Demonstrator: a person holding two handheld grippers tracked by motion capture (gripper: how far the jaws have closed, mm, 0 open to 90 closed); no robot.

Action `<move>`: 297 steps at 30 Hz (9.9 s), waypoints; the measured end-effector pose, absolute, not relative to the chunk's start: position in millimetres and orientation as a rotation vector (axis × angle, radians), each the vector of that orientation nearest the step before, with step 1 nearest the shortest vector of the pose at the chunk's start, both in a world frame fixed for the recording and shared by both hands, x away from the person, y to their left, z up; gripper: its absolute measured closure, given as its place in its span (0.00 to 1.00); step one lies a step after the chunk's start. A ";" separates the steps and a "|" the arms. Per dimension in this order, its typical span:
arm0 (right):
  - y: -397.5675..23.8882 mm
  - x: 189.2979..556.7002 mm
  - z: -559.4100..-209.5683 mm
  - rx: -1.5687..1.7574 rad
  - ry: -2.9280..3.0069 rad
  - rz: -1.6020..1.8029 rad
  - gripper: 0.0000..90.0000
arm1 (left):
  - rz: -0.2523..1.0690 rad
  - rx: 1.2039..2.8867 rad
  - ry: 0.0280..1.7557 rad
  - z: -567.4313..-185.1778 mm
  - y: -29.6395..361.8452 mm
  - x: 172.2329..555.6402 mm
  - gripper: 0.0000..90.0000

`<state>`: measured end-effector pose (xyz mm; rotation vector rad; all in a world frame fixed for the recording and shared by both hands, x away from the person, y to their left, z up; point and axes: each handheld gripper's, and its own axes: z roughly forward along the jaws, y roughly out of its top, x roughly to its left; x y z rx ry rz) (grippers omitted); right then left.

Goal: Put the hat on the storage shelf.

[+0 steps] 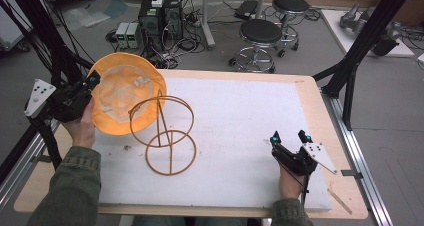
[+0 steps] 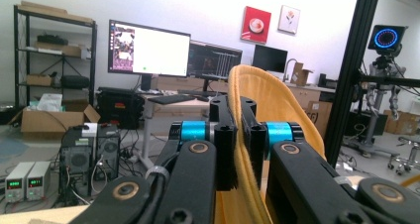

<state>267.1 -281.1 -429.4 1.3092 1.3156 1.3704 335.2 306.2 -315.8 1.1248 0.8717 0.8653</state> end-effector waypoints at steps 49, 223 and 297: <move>-279.5 266.6 -428.5 1.282 1.314 1.357 0.12 | 0.780 1.124 0.547 -235.2 251.6 315.8 0.97; -284.1 257.8 -425.0 1.314 1.216 1.341 0.12 | 1.051 1.124 0.710 -266.4 291.4 244.9 0.28; -284.8 261.1 -427.0 1.340 1.251 1.366 0.12 | 1.050 1.300 1.099 -434.0 320.9 256.2 0.27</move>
